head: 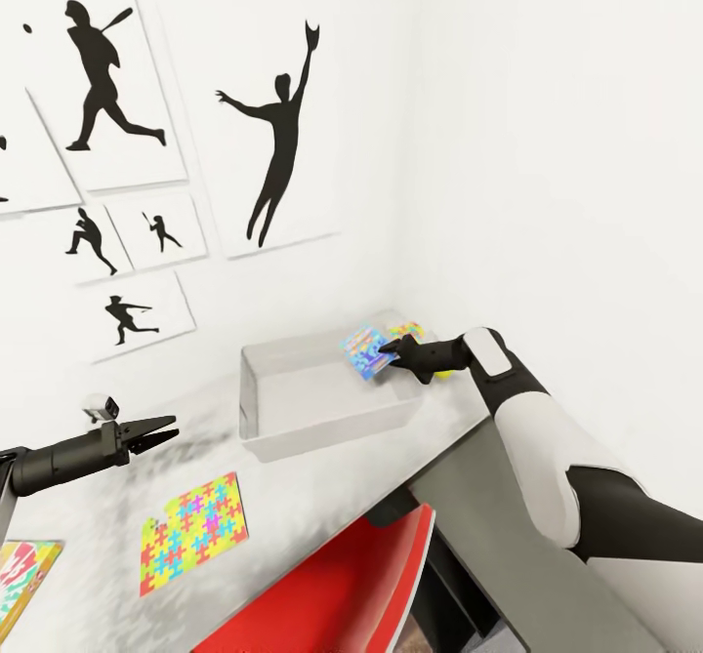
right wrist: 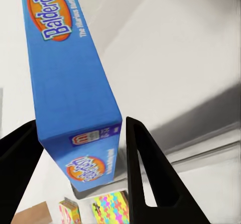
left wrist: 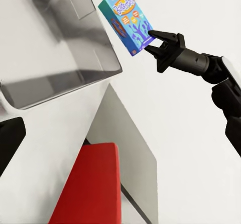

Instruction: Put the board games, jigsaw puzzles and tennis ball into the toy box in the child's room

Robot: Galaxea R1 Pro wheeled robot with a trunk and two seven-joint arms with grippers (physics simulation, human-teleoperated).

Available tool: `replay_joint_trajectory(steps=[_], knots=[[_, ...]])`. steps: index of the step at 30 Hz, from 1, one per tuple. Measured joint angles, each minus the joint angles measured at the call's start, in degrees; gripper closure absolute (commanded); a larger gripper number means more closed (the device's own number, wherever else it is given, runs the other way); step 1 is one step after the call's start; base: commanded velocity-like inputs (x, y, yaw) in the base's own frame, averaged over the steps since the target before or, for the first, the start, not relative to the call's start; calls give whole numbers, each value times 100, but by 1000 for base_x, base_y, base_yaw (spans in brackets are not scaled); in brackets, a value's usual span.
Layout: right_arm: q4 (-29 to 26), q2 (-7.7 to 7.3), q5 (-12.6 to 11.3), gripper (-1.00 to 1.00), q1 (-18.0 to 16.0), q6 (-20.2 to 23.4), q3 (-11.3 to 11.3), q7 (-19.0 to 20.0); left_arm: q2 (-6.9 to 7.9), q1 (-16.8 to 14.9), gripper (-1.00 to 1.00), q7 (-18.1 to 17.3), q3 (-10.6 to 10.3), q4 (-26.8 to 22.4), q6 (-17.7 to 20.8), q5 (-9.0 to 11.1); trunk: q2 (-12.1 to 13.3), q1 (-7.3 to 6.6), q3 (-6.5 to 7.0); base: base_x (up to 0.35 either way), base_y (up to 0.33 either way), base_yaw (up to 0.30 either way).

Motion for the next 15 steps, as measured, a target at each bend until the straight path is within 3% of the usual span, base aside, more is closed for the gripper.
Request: replay_joint_trajectory(steps=[5, 13, 15], knots=[[-5, 15, -189, 100, -10, 23, -33, -223, 2, 0, -100, 0, 0, 0, 0, 5, 0, 0, -47, 0, 0, 0], [-52, 27, -963, 100, -19, 35, -40, -1043, -4, 0, -100, 0, 5, 0, 8, 9, 0, 0, -123, 0, 0, 0], [-64, 50, -1055, 100, -19, 36, -40, -1148, -5, 0, -100, 0, 2, 0, 9, 9, 0, 0, -142, 0, 0, 0]])
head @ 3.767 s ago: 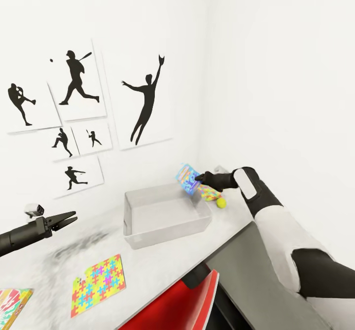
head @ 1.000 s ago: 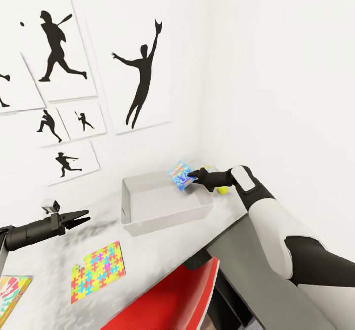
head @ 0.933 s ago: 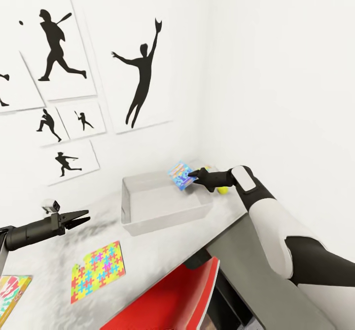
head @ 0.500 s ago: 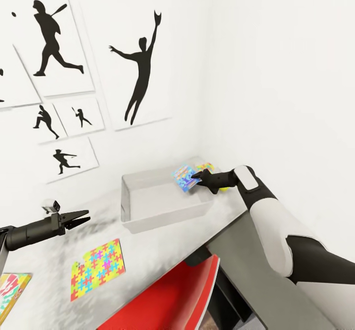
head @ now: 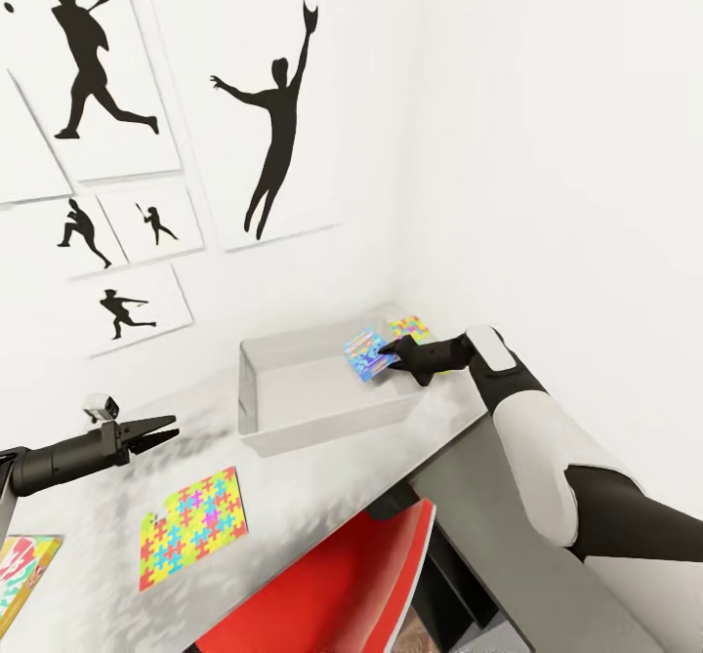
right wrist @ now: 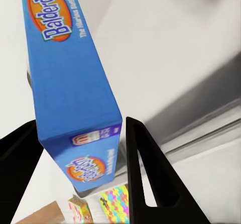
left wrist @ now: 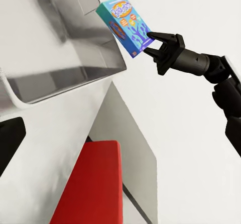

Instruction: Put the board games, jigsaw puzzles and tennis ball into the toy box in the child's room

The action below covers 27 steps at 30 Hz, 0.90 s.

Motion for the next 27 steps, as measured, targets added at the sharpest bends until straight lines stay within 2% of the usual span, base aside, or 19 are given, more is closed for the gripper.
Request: replay_joint_trajectory(steps=[7, 13, 27], knots=[[-12, 54, -83, 100, 0, -1, -1, -101, -1, 0, -100, 0, -2, 0, 0, 1, -1, 0, -50, 0, 0, 0], [-60, 158, -99, 100, -7, -4, 13, -115, 1, 0, -100, 0, -3, 0, 0, 1, -1, 0, -57, 0, 0, 0], [-201, 168, -75, 100, -9, -2, 20, -119, 5, 0, -100, 0, -2, 0, 9, 0, 0, 0, -109, 0, 0, 0]])
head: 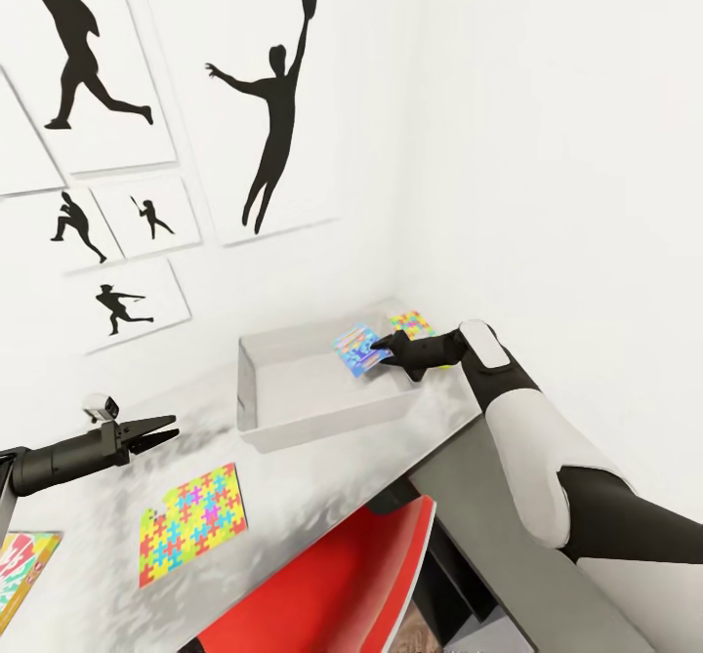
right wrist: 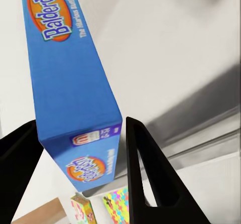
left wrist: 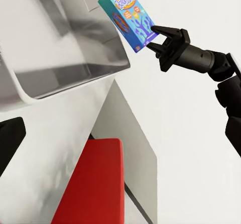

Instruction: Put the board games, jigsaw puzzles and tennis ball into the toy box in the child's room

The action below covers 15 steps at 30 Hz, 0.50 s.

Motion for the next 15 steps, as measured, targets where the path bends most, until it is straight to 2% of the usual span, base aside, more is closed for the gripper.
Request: replay_joint_trajectory(steps=[15], knots=[[2, -5, 23, 100, 4, -7, 12, -2, -5, 0, -100, 0, 0, 0, -1, 0, -1, 0, -129, 0, 0, 0]])
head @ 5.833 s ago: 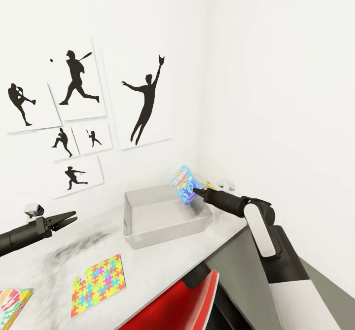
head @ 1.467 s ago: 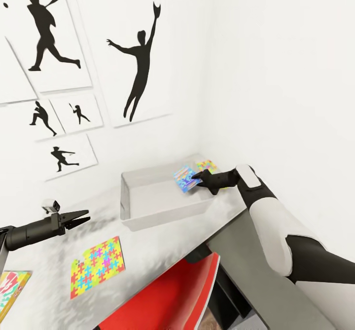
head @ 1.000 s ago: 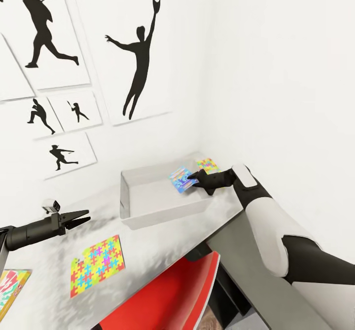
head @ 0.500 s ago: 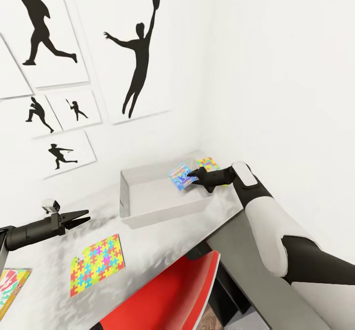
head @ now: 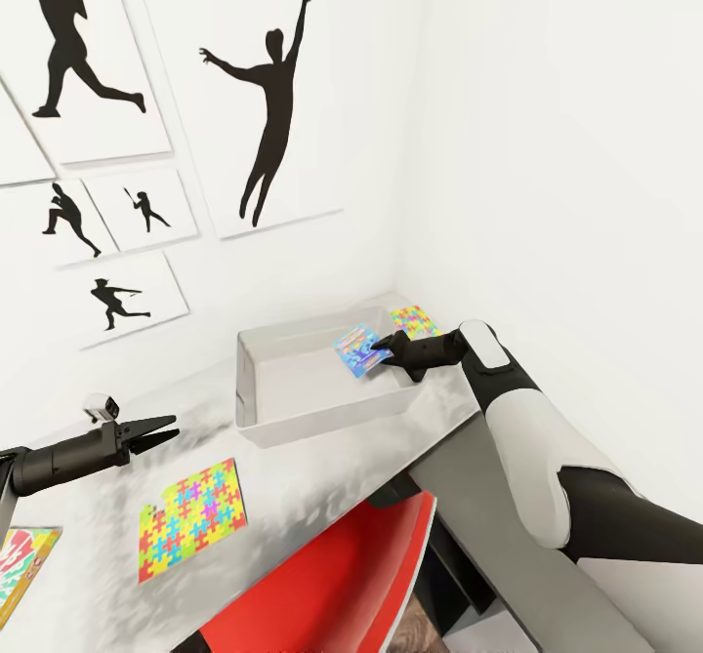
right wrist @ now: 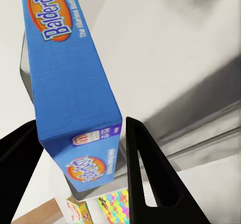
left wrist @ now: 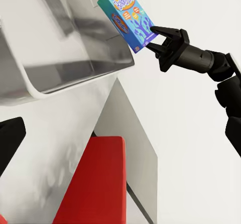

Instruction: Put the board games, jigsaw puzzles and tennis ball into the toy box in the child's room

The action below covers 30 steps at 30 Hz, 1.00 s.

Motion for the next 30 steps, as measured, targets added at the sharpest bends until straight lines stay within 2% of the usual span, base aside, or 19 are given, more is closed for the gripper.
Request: replay_joint_trajectory(steps=[14, 15, 30], knots=[[-9, 0, 23, 100, 3, -27, 0, 4, 8, 0, -100, 0, -8, 0, 1, 0, 0, 0, -9, 0, 0, 0], [-9, 0, 22, -100, 2, -30, 0, 4, 8, 0, -100, 0, -9, 0, 1, 0, 0, 0, -9, 0, 0, 0], [-9, -3, 18, -100, 5, -34, 8, 3, 8, 0, -100, 0, -9, 0, 1, 1, 0, 0, -9, 0, 0, 0]])
